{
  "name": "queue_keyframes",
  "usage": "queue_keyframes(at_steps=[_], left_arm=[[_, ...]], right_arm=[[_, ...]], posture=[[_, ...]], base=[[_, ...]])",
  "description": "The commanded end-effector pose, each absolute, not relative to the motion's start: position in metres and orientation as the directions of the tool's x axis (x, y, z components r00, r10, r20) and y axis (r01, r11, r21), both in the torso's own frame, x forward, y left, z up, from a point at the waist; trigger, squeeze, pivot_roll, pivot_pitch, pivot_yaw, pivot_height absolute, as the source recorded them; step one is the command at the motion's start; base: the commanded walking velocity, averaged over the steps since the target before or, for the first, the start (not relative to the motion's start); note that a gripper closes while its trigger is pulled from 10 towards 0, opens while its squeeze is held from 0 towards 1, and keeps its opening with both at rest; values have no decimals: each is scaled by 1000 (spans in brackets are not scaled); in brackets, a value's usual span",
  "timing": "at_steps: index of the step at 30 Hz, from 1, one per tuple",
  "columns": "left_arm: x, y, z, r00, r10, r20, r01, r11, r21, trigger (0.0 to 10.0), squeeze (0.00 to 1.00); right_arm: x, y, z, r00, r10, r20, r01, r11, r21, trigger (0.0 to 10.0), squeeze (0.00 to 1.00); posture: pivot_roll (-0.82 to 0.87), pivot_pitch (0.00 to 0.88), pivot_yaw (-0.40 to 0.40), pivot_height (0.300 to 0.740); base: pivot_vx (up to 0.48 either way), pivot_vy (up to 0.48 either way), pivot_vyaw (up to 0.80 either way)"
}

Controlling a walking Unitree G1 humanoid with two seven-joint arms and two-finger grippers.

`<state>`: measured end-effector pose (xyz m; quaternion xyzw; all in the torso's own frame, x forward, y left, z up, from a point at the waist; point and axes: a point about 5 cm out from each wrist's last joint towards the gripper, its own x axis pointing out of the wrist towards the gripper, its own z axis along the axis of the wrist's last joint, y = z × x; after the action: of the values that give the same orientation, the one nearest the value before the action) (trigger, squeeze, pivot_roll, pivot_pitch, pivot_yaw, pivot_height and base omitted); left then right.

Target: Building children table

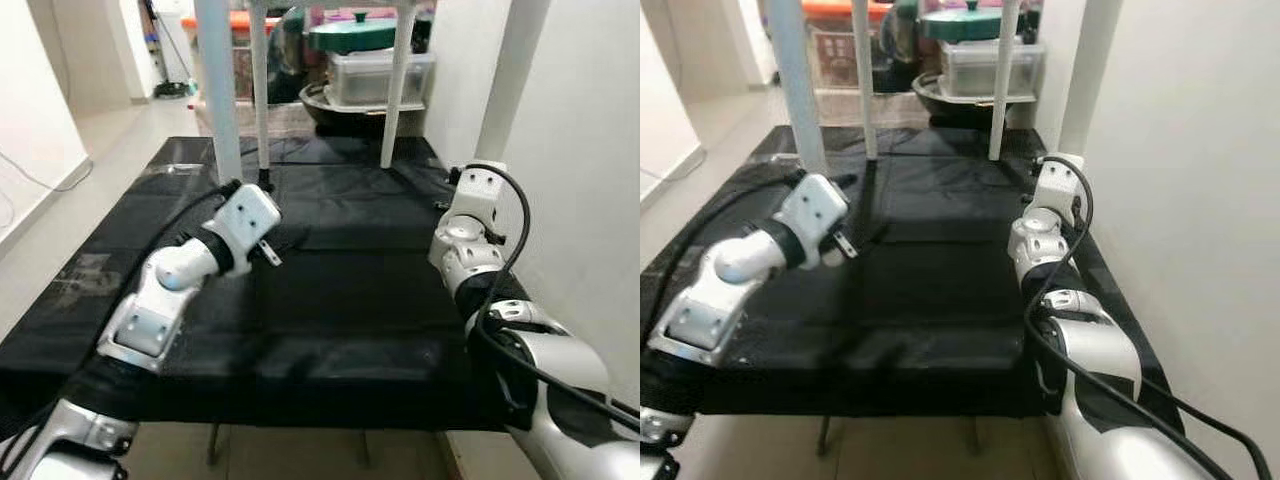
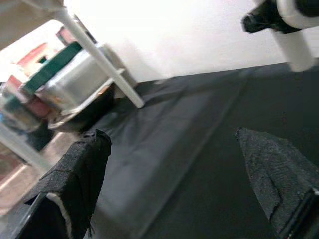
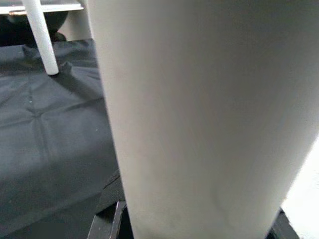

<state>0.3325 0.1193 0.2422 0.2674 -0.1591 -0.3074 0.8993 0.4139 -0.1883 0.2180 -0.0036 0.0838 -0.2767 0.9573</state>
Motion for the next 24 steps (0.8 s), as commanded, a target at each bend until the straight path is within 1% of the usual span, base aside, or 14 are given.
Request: queue_keyframes(at_steps=[1, 5, 11, 12, 14, 15, 22, 23, 24], left_arm=[[330, 122, 241, 771, -625, 120, 467, 683, 561, 10000, 0], [330, 122, 241, 774, -622, 120, 466, 688, 557, 10000, 0], [315, 111, 220, 793, -600, 106, 482, 724, 494, 10000, 0], [310, 109, 213, 796, -598, 96, 490, 729, 477, 10000, 0], [307, 107, 209, 797, -597, 91, 495, 732, 468, 10000, 0], [301, 104, 202, 799, -595, 82, 503, 738, 450, 10000, 0], [296, 102, 196, 809, -583, 70, 505, 751, 426, 10000, 0], [295, 102, 194, 813, -579, 68, 504, 756, 418, 10000, 0], [294, 102, 194, 816, -575, 66, 502, 760, 412, 10000, 0]], right_arm=[[411, -188, 202, 820, -519, -240, 523, 851, -52, 0, 0], [411, -187, 202, 822, -517, -238, 521, 852, -52, 0, 0], [409, -172, 189, 832, -462, -307, 478, 878, -25, 0, 0], [408, -171, 186, 831, -458, -315, 476, 879, -22, 10000, 0], [408, -170, 185, 830, -457, -319, 476, 879, -19, 10000, 0], [407, -167, 182, 837, -447, -315, 461, 887, -34, 10000, 1000], [407, -166, 181, 838, -448, -311, 457, 888, -47, 10000, 992], [407, -165, 181, 841, -447, -306, 454, 890, -52, 10000, 0], [407, -165, 181, 844, -444, -302, 450, 891, -55, 10000, 0]], posture=[[94, 10, -13, 740], [94, 10, -13, 740], [93, 11, -9, 740], [93, 12, -12, 740], [93, 12, -12, 740], [93, 13, -12, 740], [92, 13, -14, 740], [92, 15, -15, 740], [92, 15, -15, 740]], base=[[0, 0, 0], [0, 0, 0], [0, 0, 0], [0, 0, 0], [0, 0, 0], [0, 0, 0], [0, 0, 0], [0, 0, 0], [0, 0, 0]])
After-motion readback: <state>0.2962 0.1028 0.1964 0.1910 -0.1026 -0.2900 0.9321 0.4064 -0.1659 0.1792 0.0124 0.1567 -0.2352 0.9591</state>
